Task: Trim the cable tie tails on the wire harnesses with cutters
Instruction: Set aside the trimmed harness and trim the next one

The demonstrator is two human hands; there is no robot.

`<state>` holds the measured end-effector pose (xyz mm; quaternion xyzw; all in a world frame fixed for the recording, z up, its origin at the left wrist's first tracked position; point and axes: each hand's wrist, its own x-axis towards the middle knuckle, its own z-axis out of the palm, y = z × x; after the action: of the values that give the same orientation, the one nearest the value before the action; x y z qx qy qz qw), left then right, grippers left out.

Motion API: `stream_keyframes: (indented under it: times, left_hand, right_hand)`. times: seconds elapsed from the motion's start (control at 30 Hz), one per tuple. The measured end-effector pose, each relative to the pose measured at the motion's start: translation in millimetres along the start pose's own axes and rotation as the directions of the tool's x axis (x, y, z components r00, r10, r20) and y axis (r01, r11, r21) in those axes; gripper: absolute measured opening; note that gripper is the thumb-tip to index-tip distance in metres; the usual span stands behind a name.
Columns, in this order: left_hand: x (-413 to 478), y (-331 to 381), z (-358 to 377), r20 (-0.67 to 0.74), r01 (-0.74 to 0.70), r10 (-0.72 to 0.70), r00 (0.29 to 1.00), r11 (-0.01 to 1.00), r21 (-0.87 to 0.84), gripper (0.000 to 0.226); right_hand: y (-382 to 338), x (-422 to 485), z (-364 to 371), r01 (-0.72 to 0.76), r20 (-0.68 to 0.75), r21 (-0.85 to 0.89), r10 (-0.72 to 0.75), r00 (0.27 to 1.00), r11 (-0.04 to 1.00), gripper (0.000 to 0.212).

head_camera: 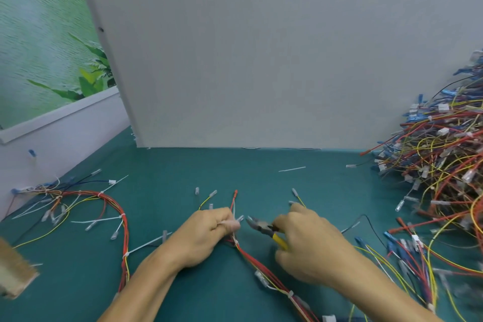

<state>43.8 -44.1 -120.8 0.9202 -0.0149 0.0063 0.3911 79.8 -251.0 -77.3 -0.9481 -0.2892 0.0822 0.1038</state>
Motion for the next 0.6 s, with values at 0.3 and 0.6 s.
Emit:
stream_keyframes:
  times: [0.3, 0.6]
  left_hand:
    - [3, -2, 5, -0.057, -0.026, 0.03, 0.998, 0.998, 0.059, 0.032]
    - [3, -2, 6, -0.083, -0.024, 0.029, 0.996, 0.998, 0.065, 0.033]
  right_hand:
    - [-21, -7, -1, 0.071, 0.09, -0.179, -0.056, 0.994, 0.981, 0.014]
    - [-25, -2, 0, 0.09, 0.099, -0.25, -0.067, 0.993, 0.964, 0.019]
